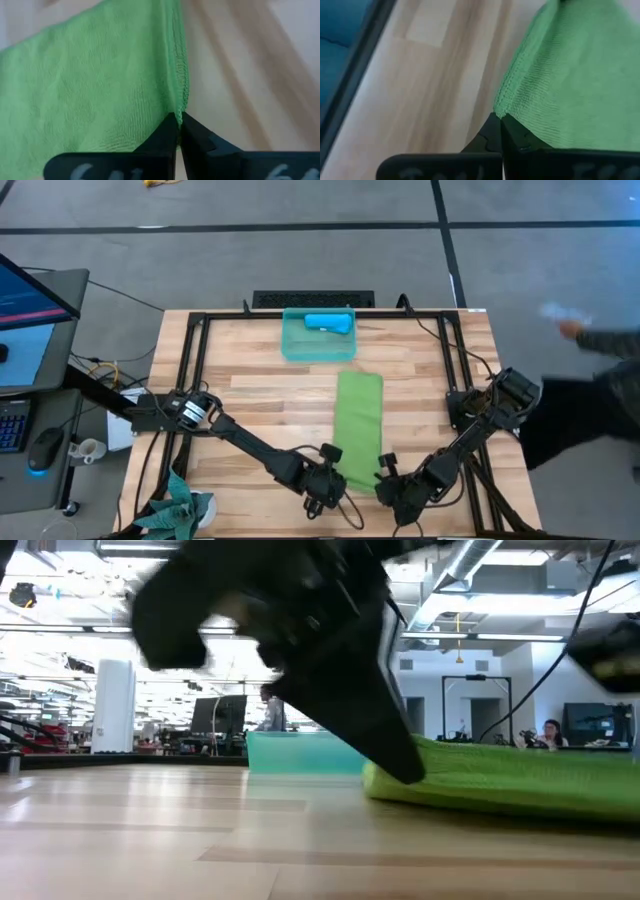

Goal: Roll microfiber towels into tight, uniform cylinder then place into a basket
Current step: Fold the green microfiber cloth

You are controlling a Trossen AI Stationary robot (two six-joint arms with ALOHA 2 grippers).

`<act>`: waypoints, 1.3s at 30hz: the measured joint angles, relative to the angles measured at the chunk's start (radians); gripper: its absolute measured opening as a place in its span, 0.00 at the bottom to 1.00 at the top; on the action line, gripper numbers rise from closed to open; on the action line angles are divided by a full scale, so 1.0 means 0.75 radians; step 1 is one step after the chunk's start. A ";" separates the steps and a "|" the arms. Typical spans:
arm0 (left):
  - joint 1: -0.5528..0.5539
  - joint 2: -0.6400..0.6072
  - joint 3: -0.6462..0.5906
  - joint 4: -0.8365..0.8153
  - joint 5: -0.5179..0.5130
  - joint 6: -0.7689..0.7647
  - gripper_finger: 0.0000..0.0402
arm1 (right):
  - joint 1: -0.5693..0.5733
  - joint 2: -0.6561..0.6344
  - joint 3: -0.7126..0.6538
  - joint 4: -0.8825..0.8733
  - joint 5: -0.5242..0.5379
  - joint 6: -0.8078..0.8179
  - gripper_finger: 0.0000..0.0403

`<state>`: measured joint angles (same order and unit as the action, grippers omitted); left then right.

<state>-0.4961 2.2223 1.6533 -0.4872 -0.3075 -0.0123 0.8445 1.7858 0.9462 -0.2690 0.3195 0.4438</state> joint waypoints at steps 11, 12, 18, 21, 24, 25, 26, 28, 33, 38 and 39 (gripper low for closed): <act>-0.131 -0.001 0.214 -0.213 -0.128 -0.037 0.01 | 0.095 -0.004 0.225 -0.125 0.103 -0.010 0.01; -0.147 -0.001 0.236 -0.247 -0.165 -0.051 0.01 | 0.098 -0.004 0.242 -0.127 0.105 -0.010 0.01; -0.231 -0.003 0.368 -0.419 -0.441 -0.176 0.01 | 0.119 0.002 0.349 -0.121 0.113 -0.004 0.01; -0.263 -0.003 0.413 -0.465 -0.578 -0.208 0.01 | 0.128 0.003 0.386 -0.119 0.117 -0.001 0.01; -0.279 -0.004 0.429 -0.472 -0.642 -0.201 0.01 | 0.131 0.003 0.393 -0.122 0.133 0.001 0.01; -0.281 -0.004 0.429 -0.476 -0.648 -0.199 0.01 | 0.133 0.003 0.395 -0.131 0.147 0.001 0.01; -0.280 -0.004 0.429 -0.481 -0.648 -0.199 0.01 | 0.136 0.003 0.397 -0.139 0.166 0.001 0.01; -0.269 -0.004 0.429 -0.493 -0.654 -0.198 0.01 | 0.137 0.003 0.398 -0.191 0.203 0.001 0.01; -0.223 -0.004 0.429 -0.566 -0.808 -0.183 0.01 | 0.135 -0.001 0.398 -0.407 0.313 0.062 0.01; -0.155 -0.004 0.429 -0.590 -0.848 -0.101 0.01 | 0.114 -0.012 0.400 -0.709 0.385 0.273 0.01; -0.141 -0.004 0.429 -0.589 -0.847 -0.085 0.01 | 0.113 -0.012 0.400 -0.770 0.397 0.314 0.01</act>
<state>-0.6020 2.2192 1.9747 -0.9289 -0.9429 -0.0757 0.9290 1.7771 1.2461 -0.8462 0.6171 0.6793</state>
